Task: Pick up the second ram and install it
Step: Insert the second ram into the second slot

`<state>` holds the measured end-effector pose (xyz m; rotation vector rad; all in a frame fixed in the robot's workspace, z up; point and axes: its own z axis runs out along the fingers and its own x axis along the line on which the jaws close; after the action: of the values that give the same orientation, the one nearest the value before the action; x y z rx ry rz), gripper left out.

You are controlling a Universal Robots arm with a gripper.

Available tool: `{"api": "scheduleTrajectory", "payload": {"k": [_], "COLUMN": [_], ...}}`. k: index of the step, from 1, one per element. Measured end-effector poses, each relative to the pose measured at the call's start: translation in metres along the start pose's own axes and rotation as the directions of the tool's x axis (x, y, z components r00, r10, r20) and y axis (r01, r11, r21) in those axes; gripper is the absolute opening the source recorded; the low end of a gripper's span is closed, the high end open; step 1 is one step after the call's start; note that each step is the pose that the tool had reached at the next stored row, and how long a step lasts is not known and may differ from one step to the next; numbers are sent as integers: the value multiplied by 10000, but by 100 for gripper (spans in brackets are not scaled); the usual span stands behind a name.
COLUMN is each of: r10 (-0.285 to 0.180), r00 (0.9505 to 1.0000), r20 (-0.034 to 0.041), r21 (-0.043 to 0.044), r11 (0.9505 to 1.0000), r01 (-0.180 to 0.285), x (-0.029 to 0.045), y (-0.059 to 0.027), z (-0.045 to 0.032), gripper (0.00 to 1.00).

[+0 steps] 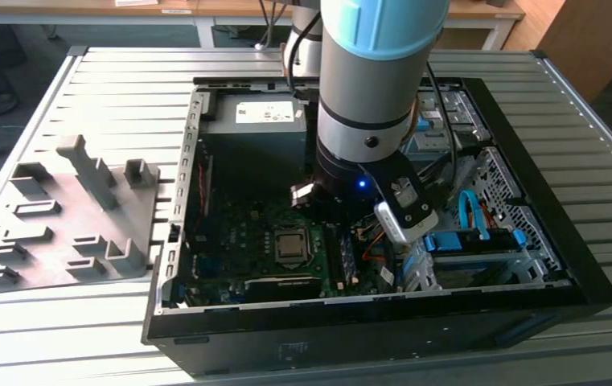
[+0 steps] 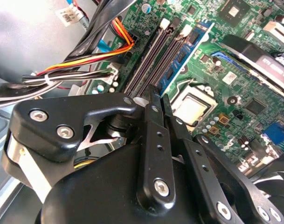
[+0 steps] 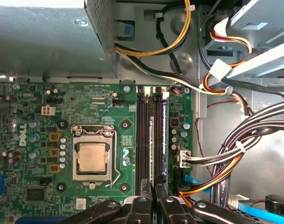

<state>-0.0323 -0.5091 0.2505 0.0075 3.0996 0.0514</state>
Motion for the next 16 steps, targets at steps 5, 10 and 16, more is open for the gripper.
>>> {"api": "scheduleTrajectory", "payload": {"k": [5,10,16], "r10": [0,0,0], "r00": [10000,10000,10000], "r20": [0,0,0], "r21": [0,0,-1], "r11": [10000,10000,10000], "r01": [0,0,0], "x": [0,1,1], "y": [0,-1,-1], "z": [10,20,34], "gripper": [14,14,14]}}
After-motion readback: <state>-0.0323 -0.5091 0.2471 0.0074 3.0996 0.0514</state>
